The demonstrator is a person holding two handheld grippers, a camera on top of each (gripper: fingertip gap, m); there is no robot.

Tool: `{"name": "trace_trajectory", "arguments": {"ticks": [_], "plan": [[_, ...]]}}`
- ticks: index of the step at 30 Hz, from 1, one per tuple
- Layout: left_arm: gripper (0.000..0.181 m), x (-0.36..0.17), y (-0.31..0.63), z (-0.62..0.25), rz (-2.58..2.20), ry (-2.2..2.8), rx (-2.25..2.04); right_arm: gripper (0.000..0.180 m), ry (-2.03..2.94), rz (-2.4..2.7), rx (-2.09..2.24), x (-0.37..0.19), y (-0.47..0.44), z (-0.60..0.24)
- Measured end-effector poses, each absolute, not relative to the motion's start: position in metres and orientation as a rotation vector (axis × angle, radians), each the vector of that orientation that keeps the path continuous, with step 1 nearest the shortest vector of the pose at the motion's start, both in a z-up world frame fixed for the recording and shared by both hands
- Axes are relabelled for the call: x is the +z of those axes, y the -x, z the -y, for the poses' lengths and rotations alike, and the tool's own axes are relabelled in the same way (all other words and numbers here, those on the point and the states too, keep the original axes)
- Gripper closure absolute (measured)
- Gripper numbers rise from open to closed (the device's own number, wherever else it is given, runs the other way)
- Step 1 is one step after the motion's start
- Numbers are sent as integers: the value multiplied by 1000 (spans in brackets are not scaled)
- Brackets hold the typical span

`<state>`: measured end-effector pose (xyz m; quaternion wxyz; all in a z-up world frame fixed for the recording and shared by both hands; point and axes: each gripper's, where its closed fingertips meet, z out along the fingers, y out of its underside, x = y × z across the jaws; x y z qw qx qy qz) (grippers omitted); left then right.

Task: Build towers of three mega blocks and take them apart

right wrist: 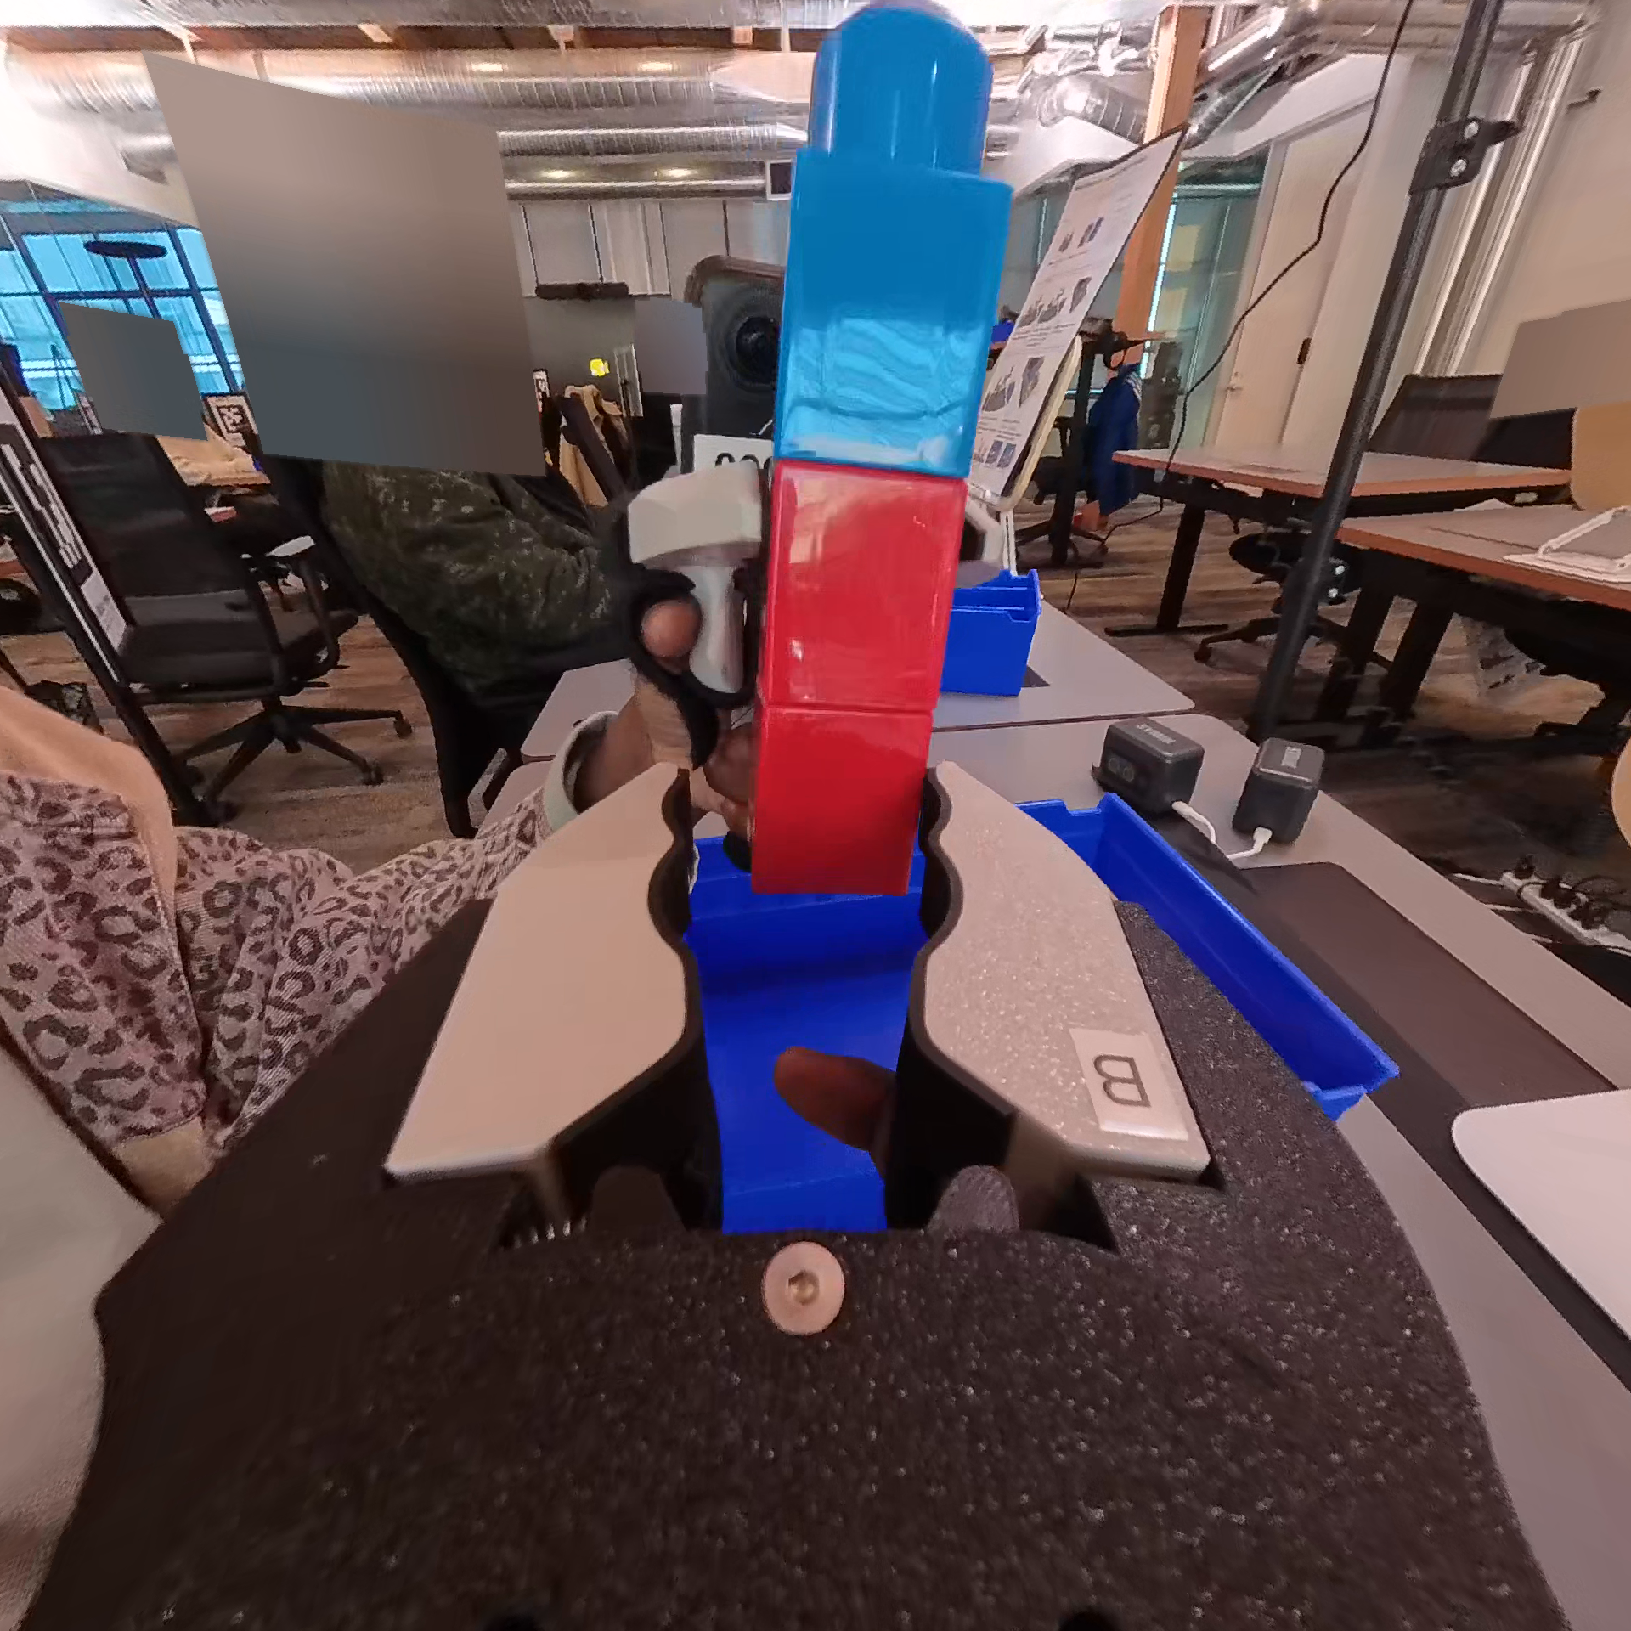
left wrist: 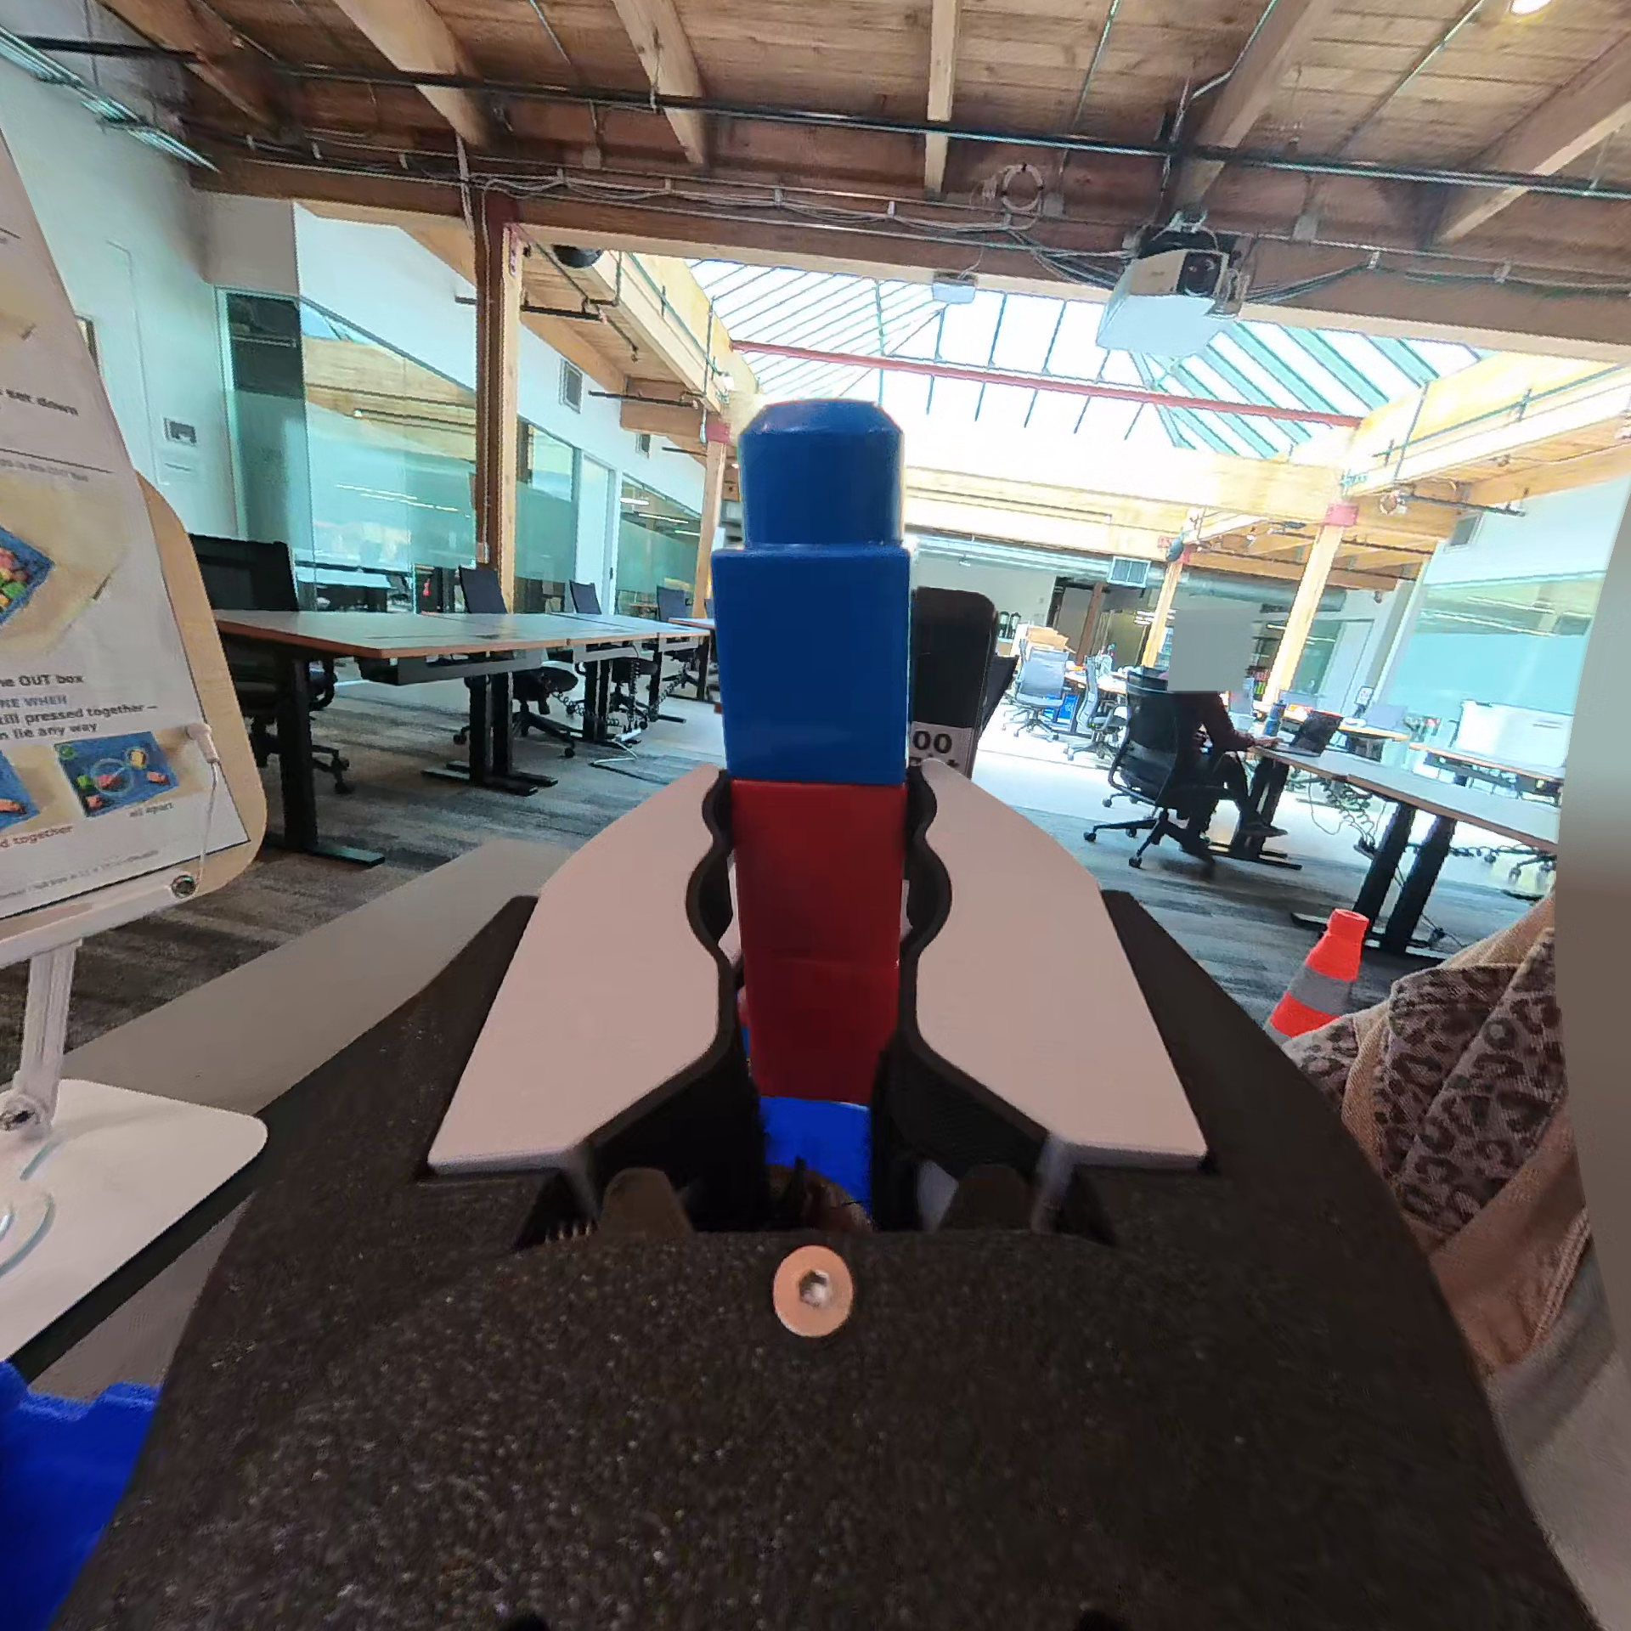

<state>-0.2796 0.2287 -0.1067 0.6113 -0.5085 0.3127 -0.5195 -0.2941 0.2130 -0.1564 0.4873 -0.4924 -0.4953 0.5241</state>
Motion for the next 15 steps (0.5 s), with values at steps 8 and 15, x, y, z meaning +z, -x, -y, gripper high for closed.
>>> {"name": "trace_trajectory", "arguments": {"ticks": [8,15], "plan": [[145,-78,292,-226,-568,1060,-1216,143,1366,1380,1205,-191,298,-210],[144,-74,367,-234,-400,1099,-940,143,1507,1347,803,-210,259,-252]]}}
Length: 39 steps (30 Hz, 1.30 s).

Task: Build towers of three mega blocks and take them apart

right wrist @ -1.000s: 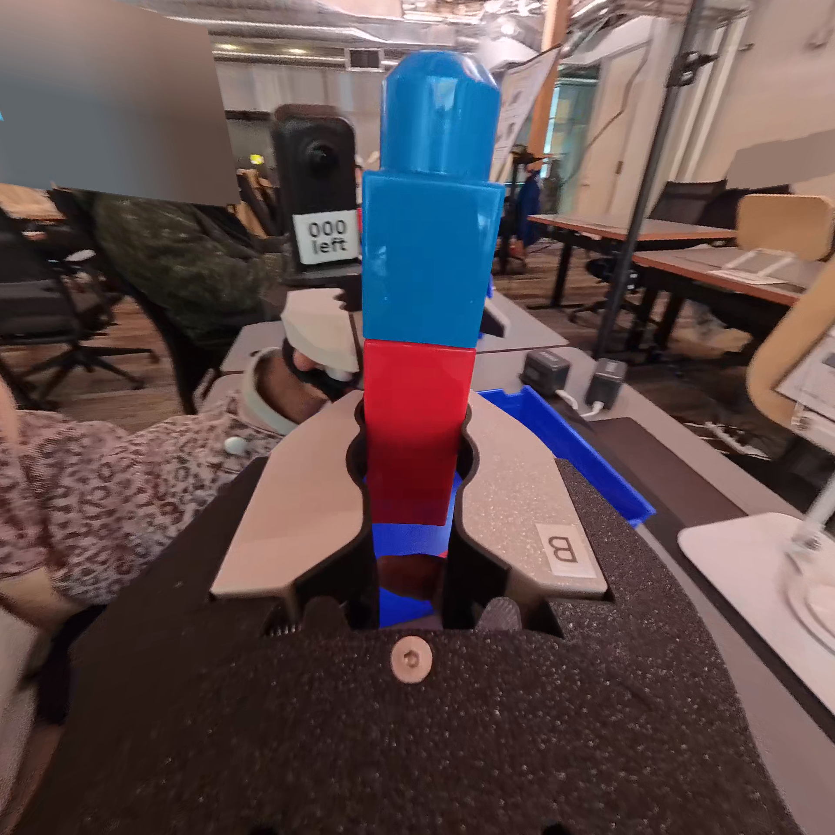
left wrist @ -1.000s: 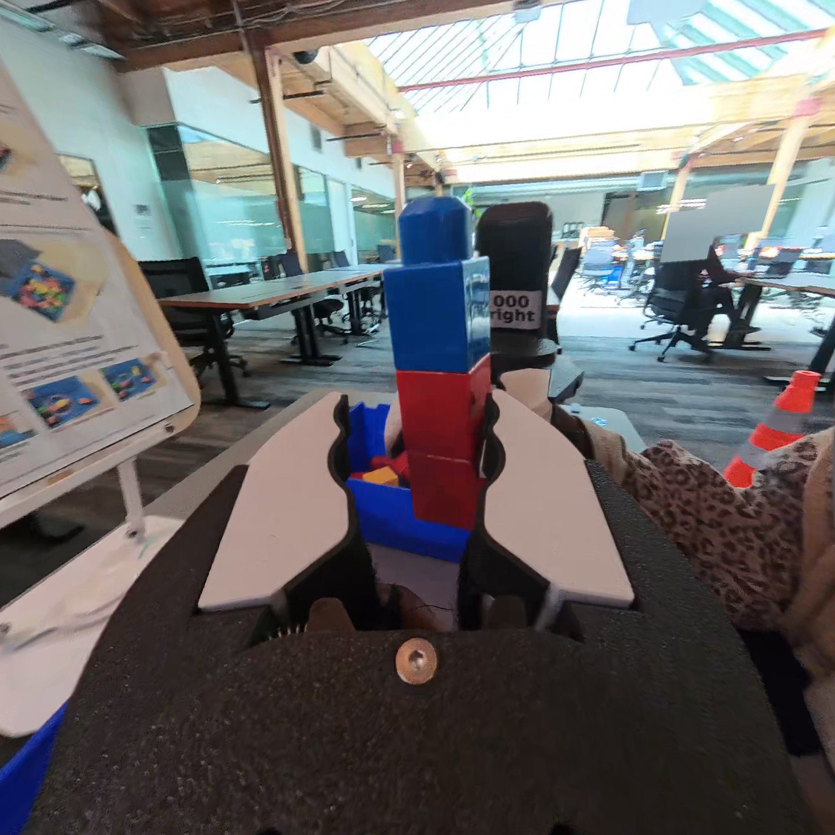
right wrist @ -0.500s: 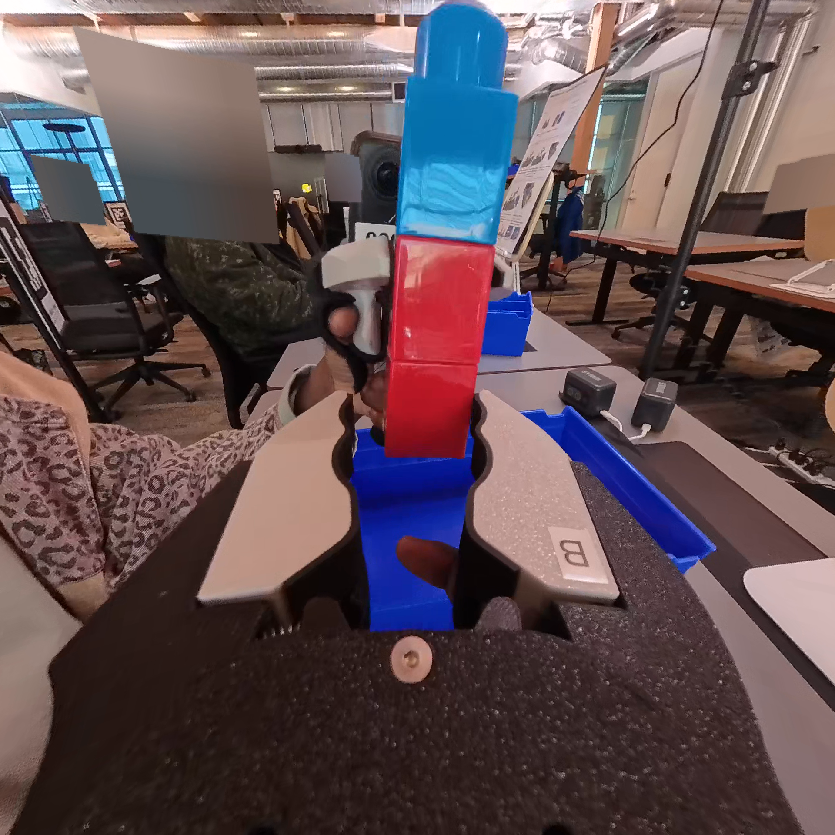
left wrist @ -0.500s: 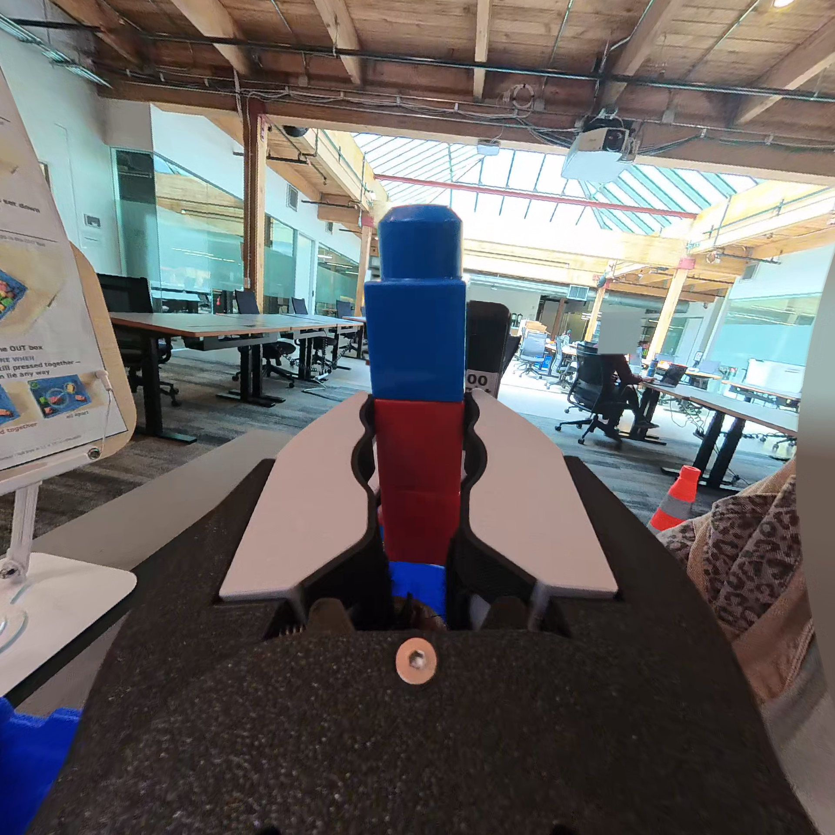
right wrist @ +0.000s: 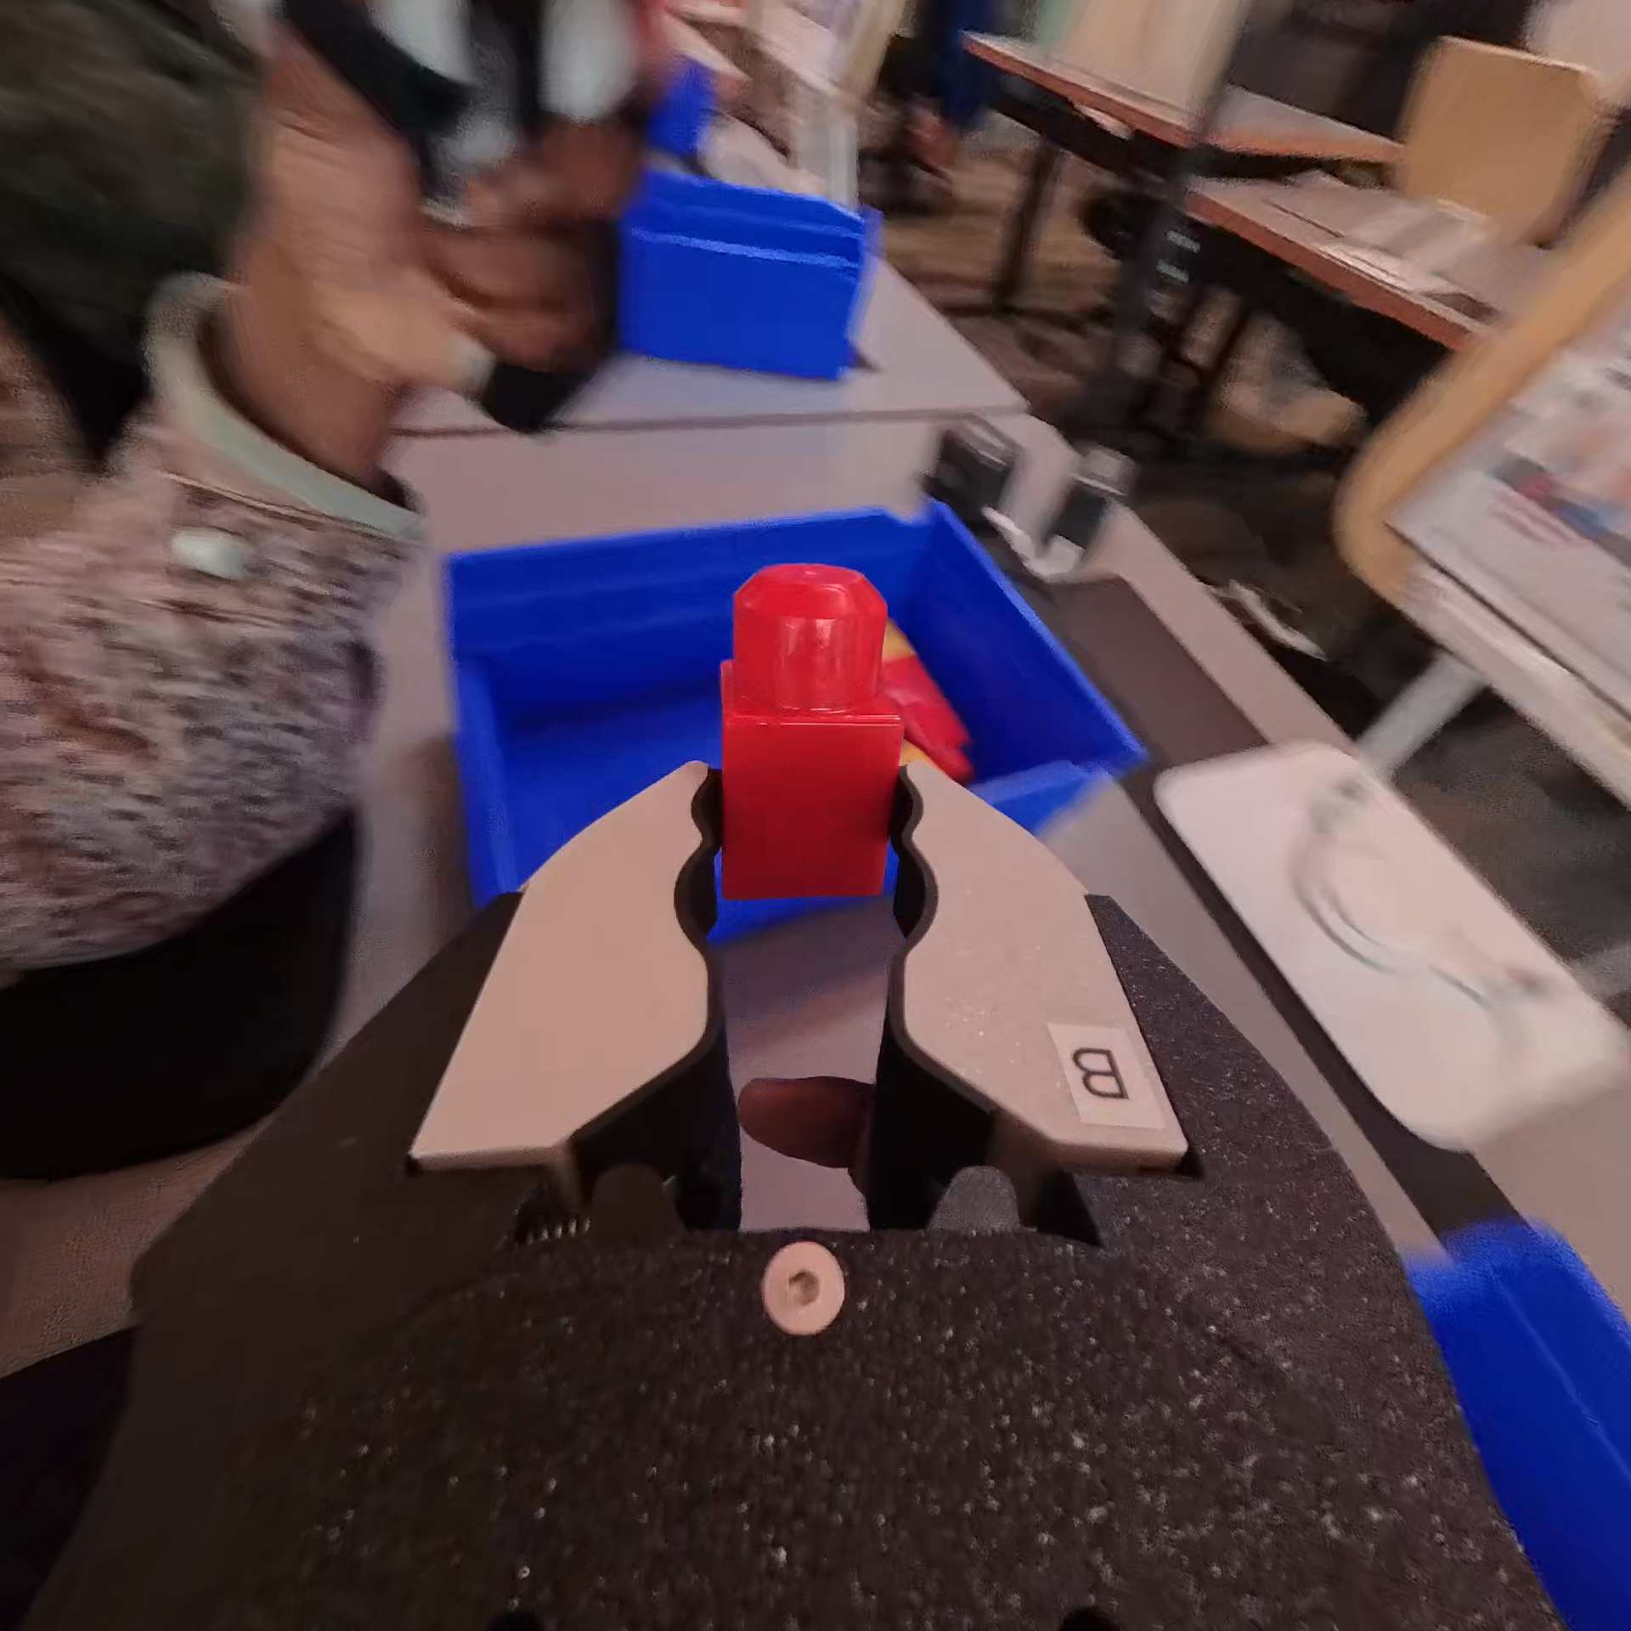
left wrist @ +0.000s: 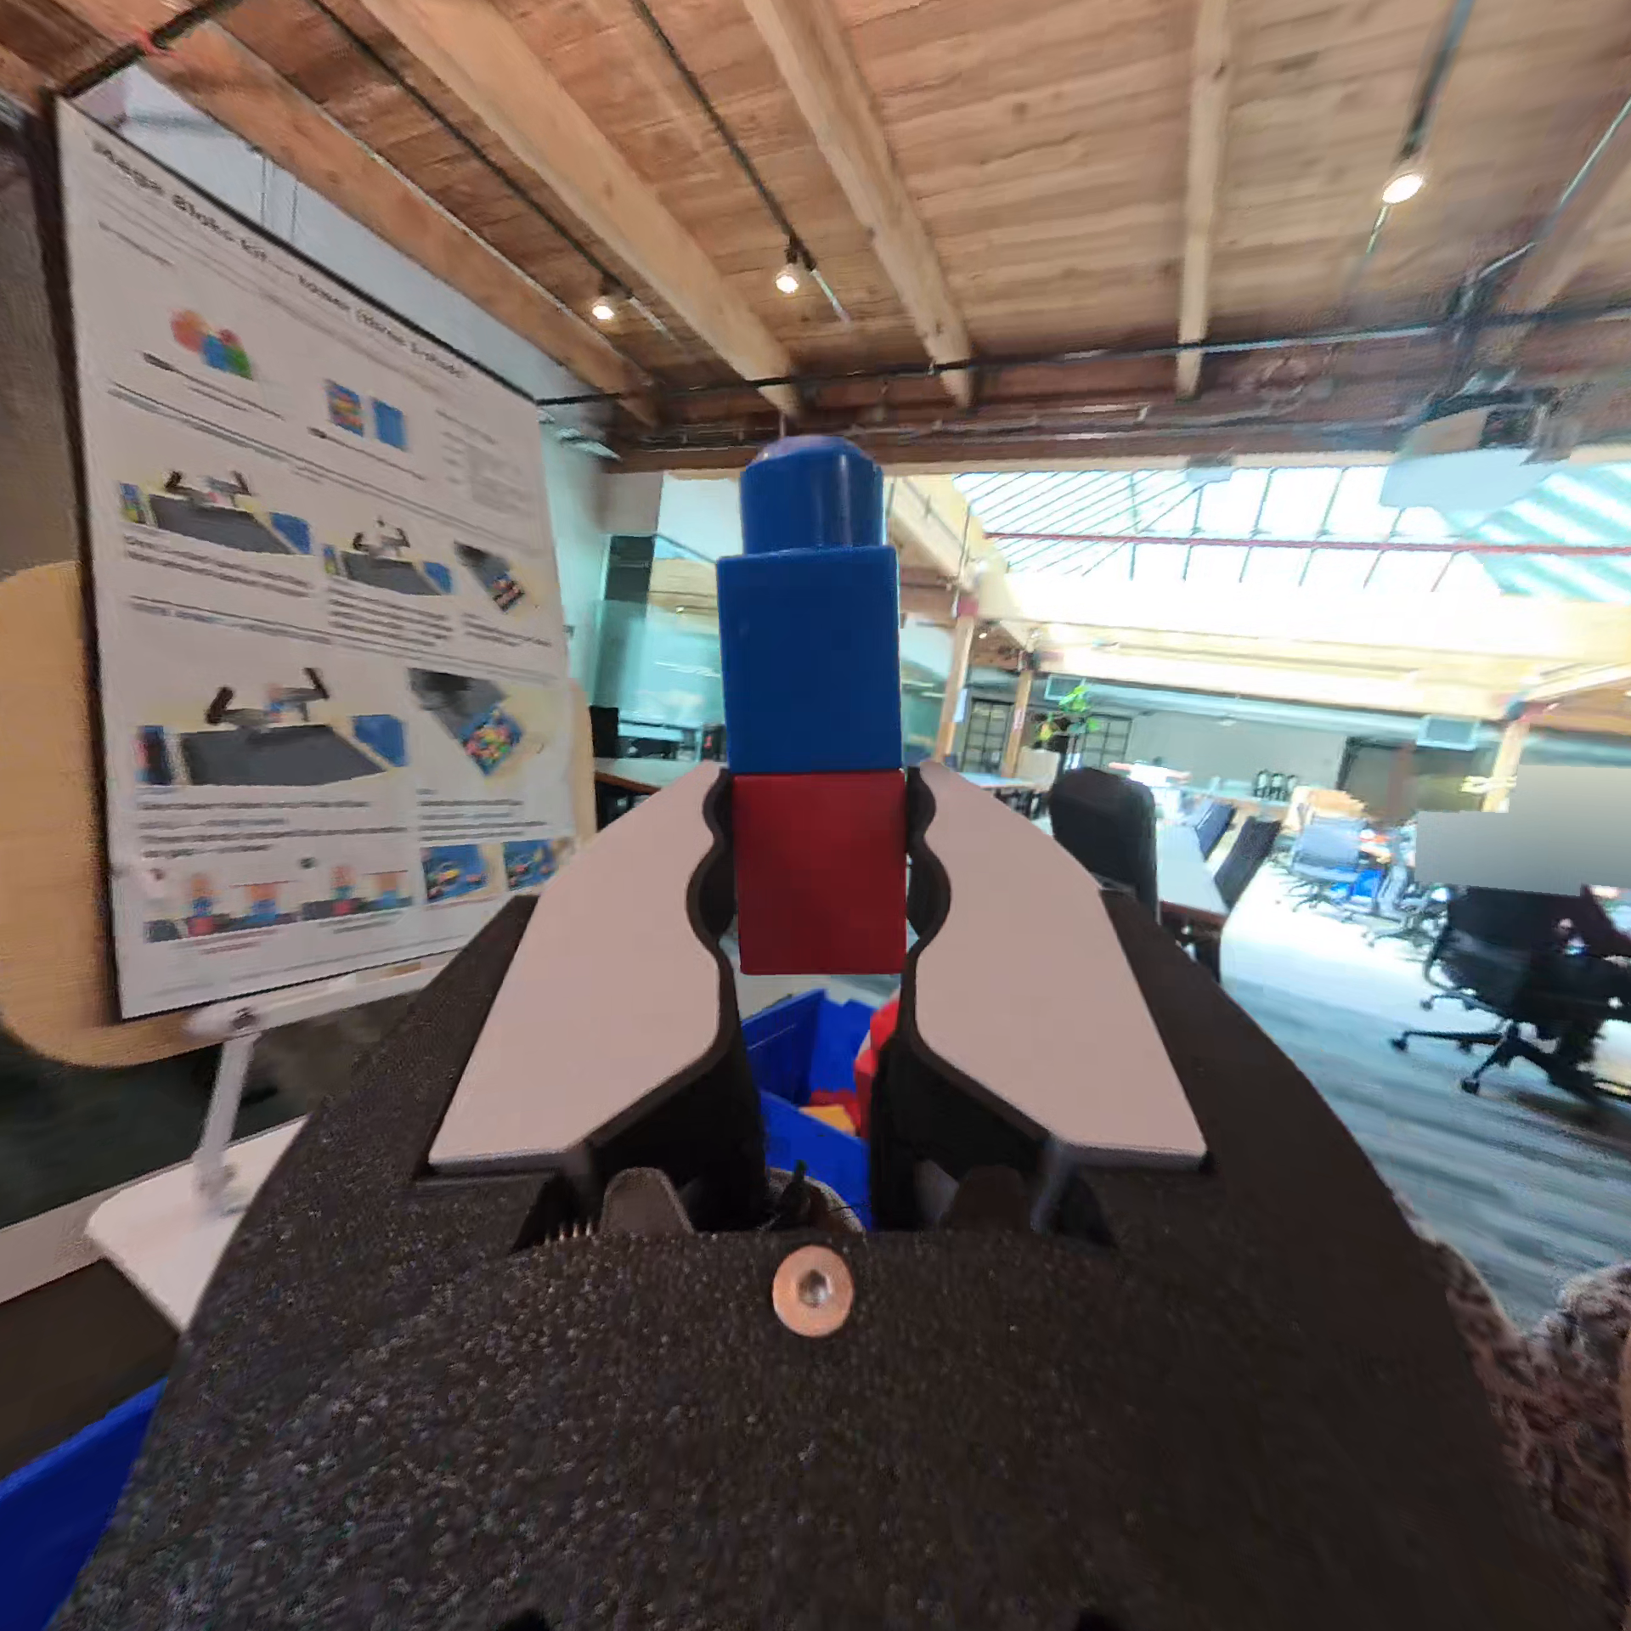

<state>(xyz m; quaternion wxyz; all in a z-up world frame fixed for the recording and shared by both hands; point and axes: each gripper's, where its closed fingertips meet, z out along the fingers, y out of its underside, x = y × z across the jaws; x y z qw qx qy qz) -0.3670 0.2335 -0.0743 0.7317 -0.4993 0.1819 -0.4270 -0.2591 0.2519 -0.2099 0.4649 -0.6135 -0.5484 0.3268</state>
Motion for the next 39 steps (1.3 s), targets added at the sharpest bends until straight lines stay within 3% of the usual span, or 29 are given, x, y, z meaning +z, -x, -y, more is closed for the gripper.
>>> {"name": "trace_trajectory", "arguments": {"ticks": [4,8,13,18,23,31,36,39], "plan": [[144,-72,383,-229,-376,1089,-909,143,1810,1016,390,-232,160,-324],[144,-74,375,-229,-404,1106,-899,144,2092,641,253,-267,66,-358],[144,-82,351,-231,-495,1153,-866,144,2228,583,348,-297,42,-351],[144,-90,328,-235,-566,1196,-856,141,2194,581,330,-291,40,-353],[145,-103,302,-240,-642,1248,-874,130,2025,657,331,-256,58,-348],[145,-112,256,-232,-757,1216,-1053,127,1135,1019,1062,-118,194,-234],[145,-108,233,-210,-853,1140,-1188,116,1044,1033,1319,-105,230,-212],[145,-109,223,-203,-889,1127,-1231,143,982,981,1415,-96,231,-210]]}}
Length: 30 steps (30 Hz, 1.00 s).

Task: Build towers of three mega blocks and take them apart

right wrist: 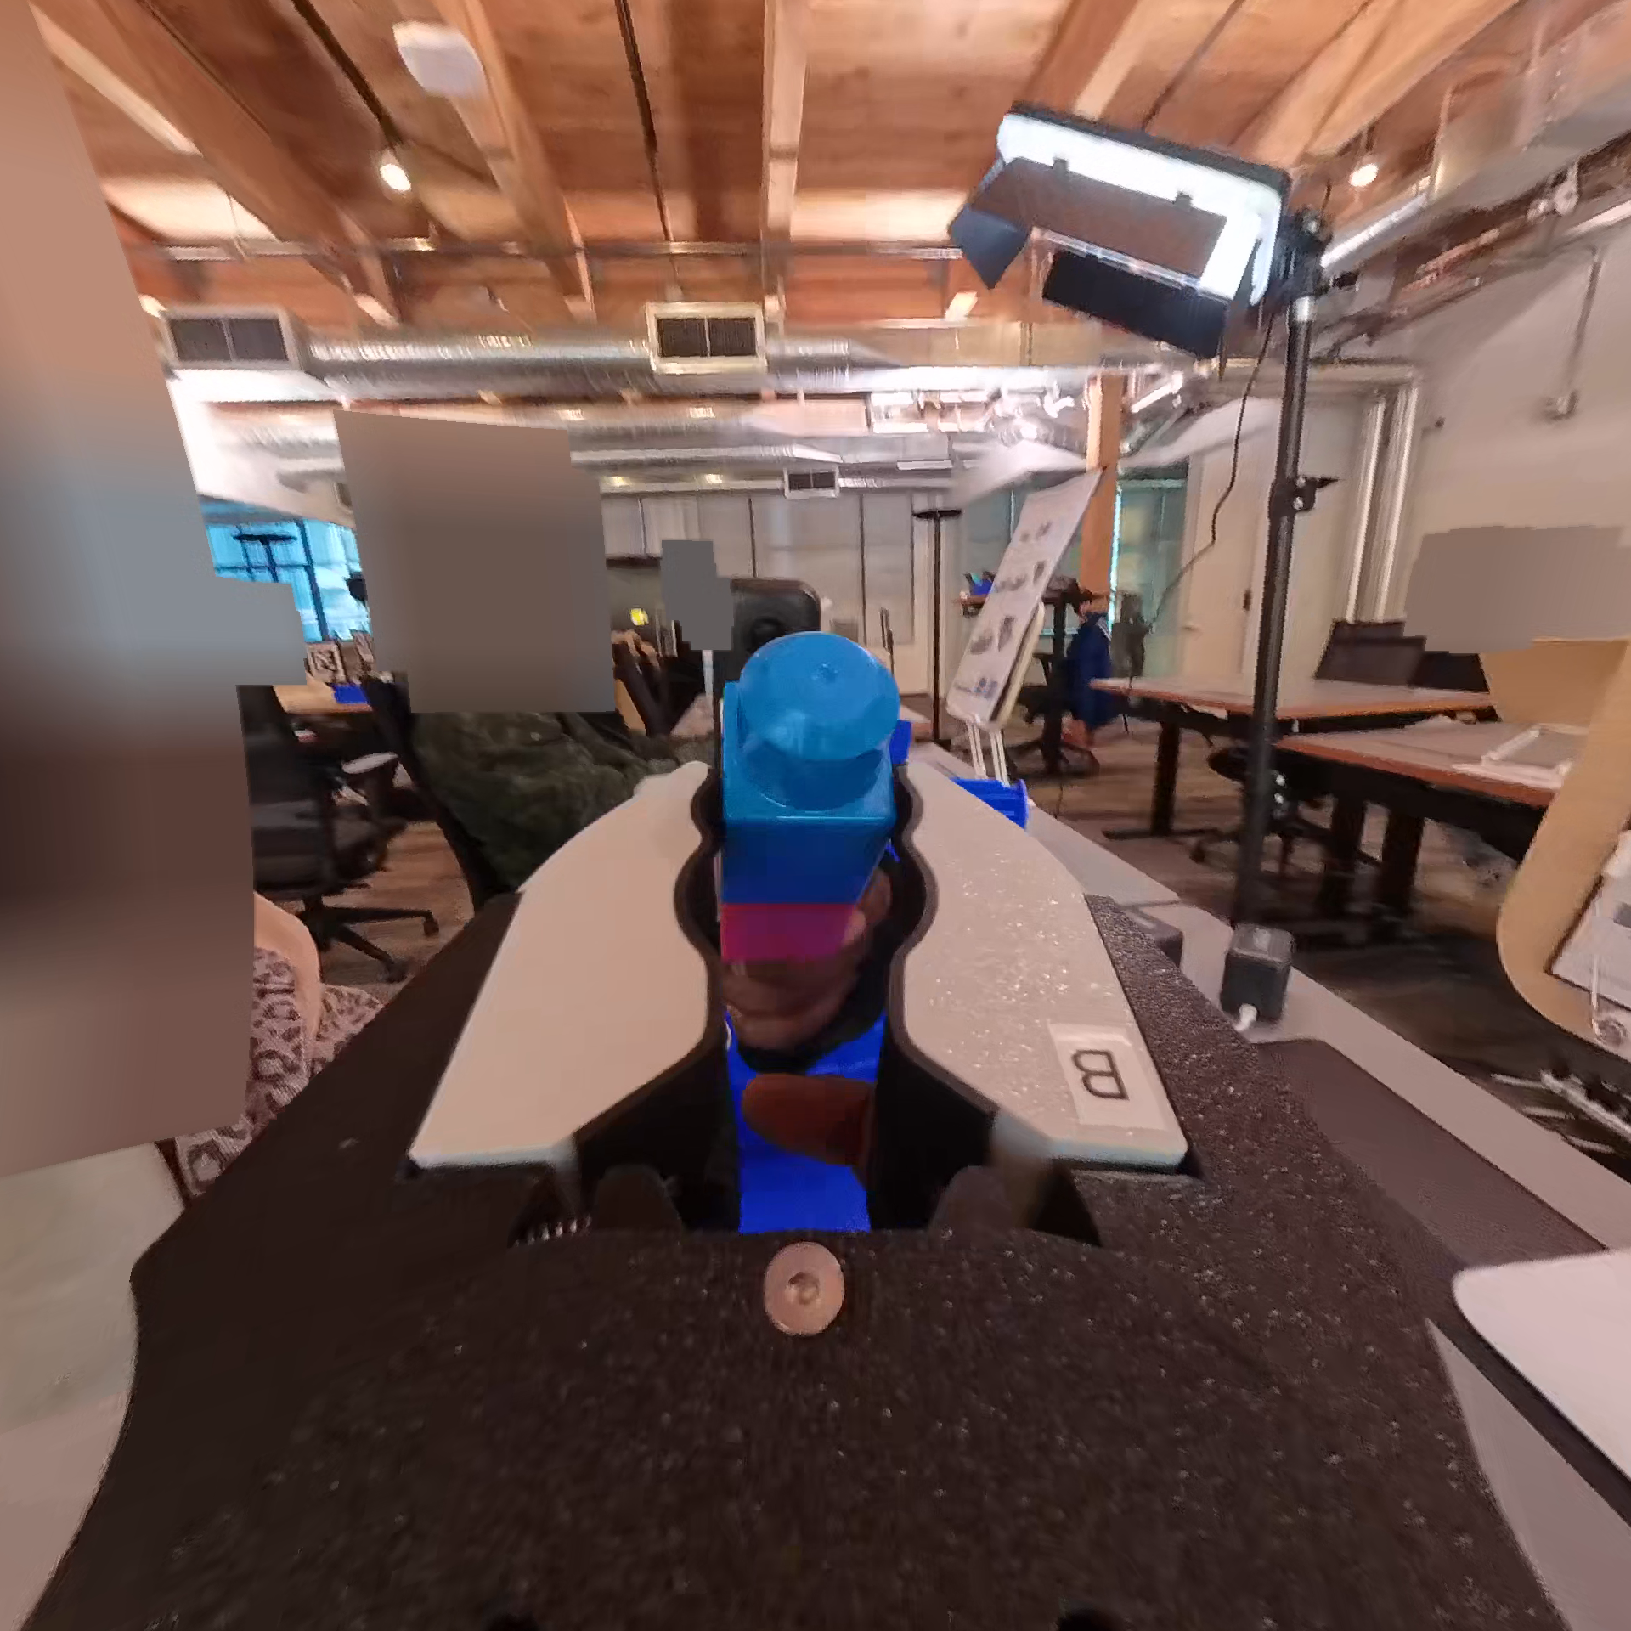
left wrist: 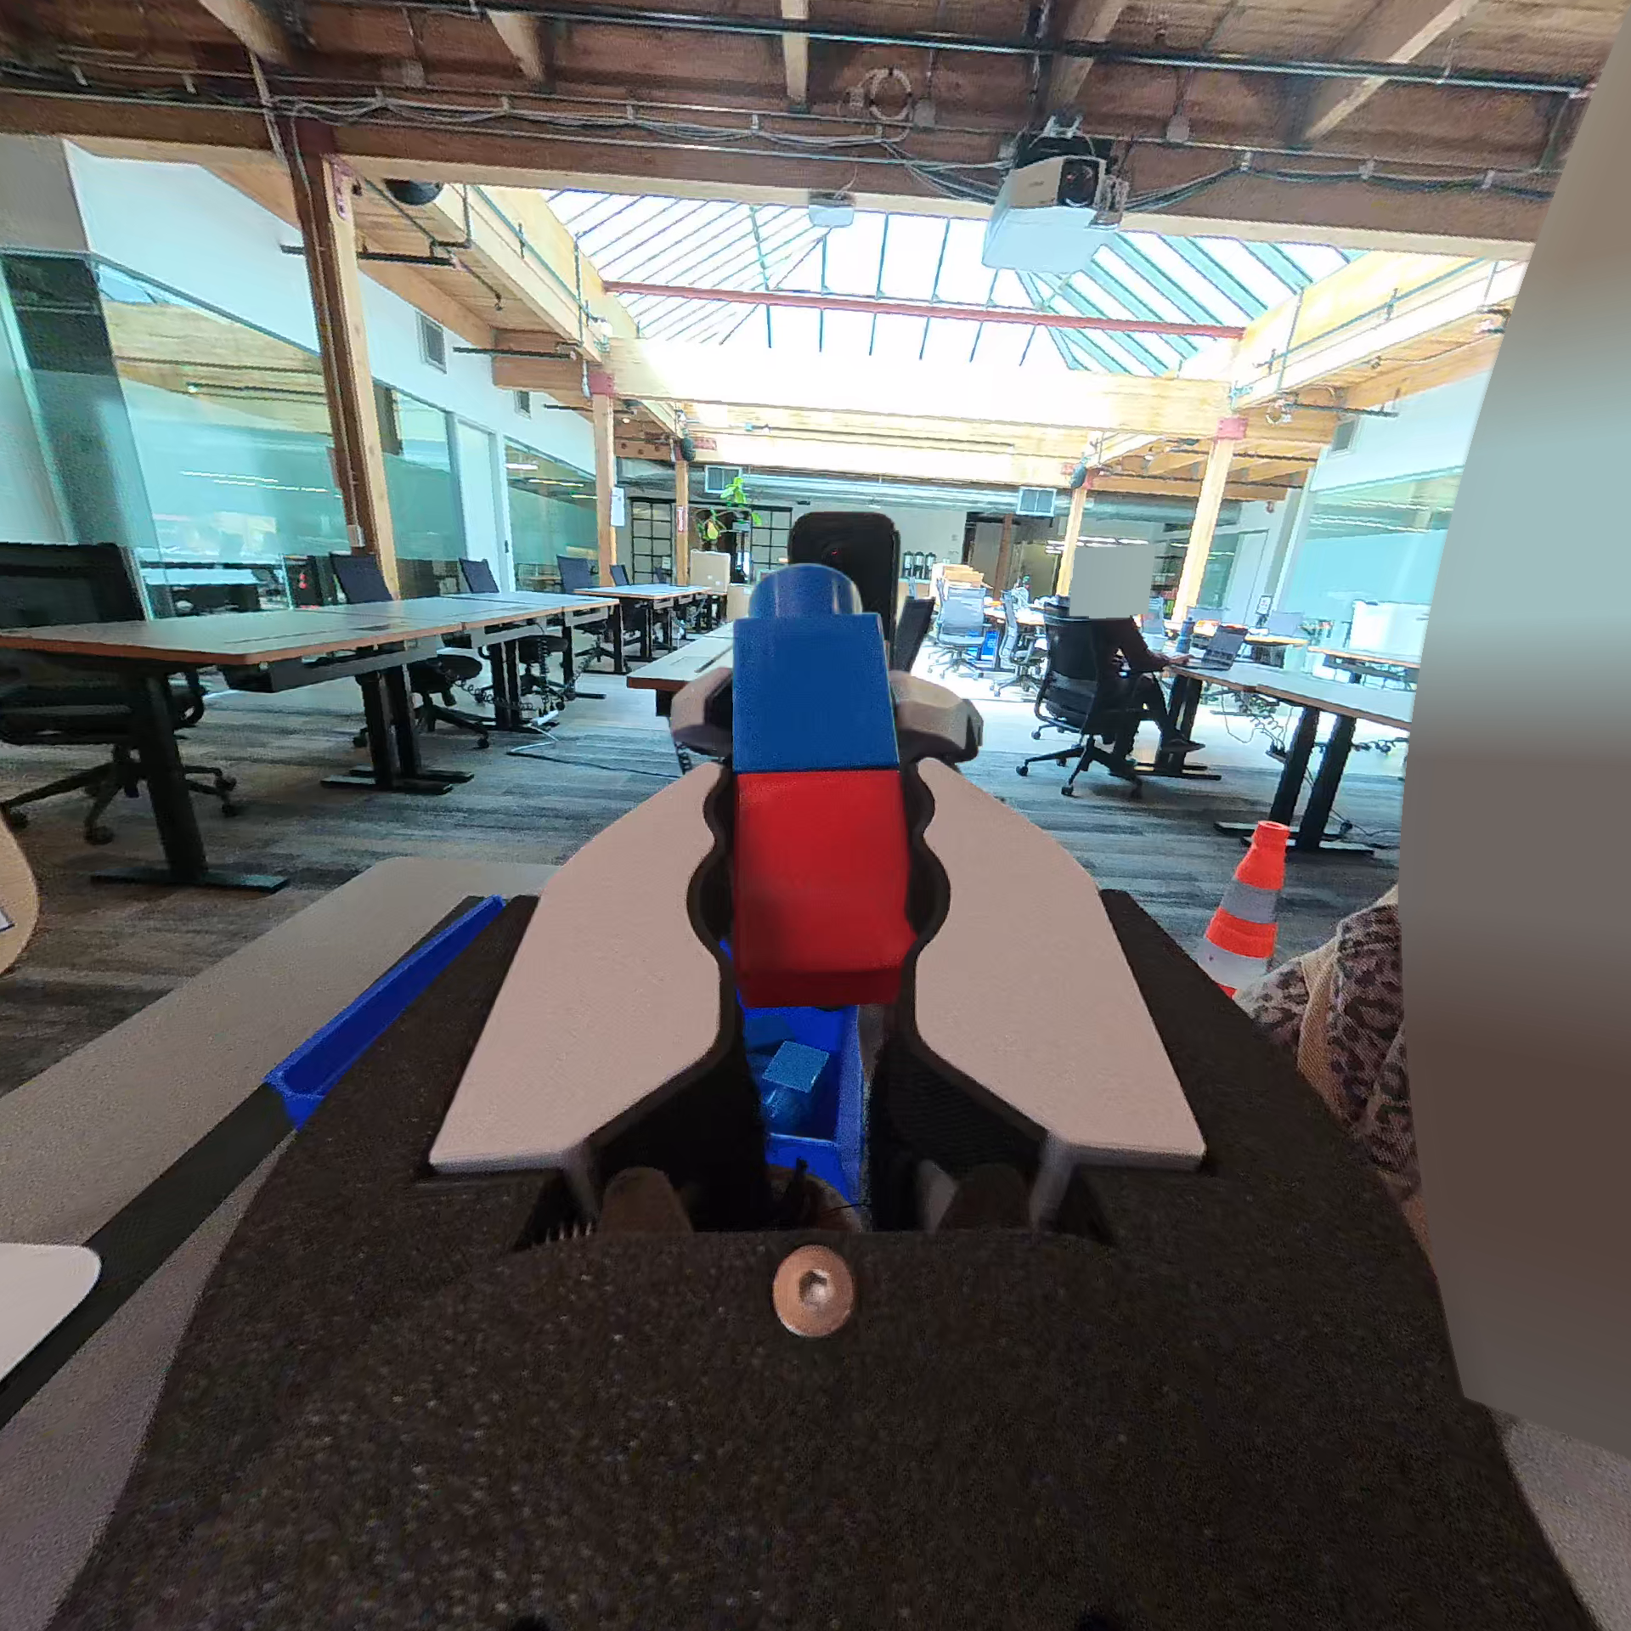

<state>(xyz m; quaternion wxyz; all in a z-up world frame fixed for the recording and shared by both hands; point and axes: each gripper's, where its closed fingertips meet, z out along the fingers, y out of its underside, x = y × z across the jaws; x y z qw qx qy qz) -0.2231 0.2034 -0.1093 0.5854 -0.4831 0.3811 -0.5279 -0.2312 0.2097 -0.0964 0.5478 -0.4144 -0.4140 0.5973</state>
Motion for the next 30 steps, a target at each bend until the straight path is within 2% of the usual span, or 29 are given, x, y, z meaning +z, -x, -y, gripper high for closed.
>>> {"name": "trace_trajectory", "arguments": {"ticks": [11,25,28,30], "plan": [[144,-128,200,-200,-1014,1196,-1138,144,913,1007,1355,-85,220,-197],[144,-135,216,-205,-1000,1297,-1191,144,891,889,1322,-74,233,-205],[144,-185,230,-238,-1071,1544,-859,144,639,617,1520,-34,176,-201],[144,-174,235,-243,-982,1502,-950,145,690,555,1397,-33,145,-216]]}}
